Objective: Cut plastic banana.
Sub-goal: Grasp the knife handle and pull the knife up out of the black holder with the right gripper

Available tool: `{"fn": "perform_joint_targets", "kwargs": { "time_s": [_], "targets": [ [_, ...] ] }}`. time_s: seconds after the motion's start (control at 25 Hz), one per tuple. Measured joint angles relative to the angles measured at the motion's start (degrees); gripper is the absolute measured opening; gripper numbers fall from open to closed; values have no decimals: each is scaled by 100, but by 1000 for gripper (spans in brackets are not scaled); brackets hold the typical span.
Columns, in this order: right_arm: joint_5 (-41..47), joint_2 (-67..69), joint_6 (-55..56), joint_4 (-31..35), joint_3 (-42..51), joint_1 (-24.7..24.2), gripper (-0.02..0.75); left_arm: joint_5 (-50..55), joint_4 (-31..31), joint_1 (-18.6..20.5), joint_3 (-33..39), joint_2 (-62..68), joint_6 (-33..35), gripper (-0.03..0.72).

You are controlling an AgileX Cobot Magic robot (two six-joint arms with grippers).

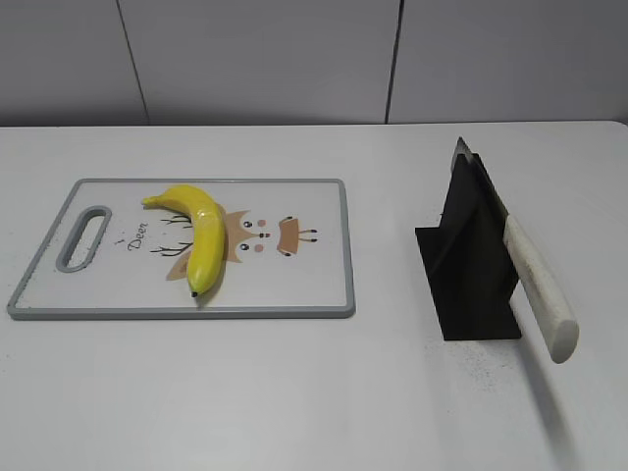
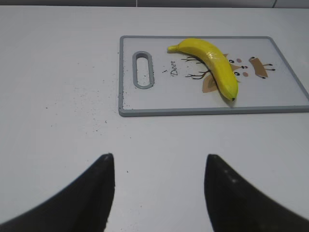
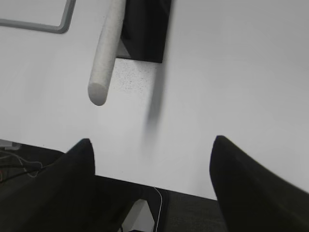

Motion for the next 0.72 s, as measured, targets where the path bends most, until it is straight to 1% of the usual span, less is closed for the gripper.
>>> {"fn": "perform_joint_targets", "kwargs": {
  "time_s": [0.16,0.28,0.44,0.56,0.72],
  "targets": [
    [-13,746,12,18,-350,350,557,0,-4,0,0,0,0,580],
    [-63,1286,25,28,-633,406,550,0,-4,0,0,0,0,580],
    [-283,2040,36,256,-761,457,539,0,-4,0,0,0,0,580],
    [-556,2542,182,257,-763,754,539,0,-4,0,0,0,0,580],
    [-937,3170,676,-108,-768,1217,538,0,-4,0,0,0,0,580]
  ]
}}
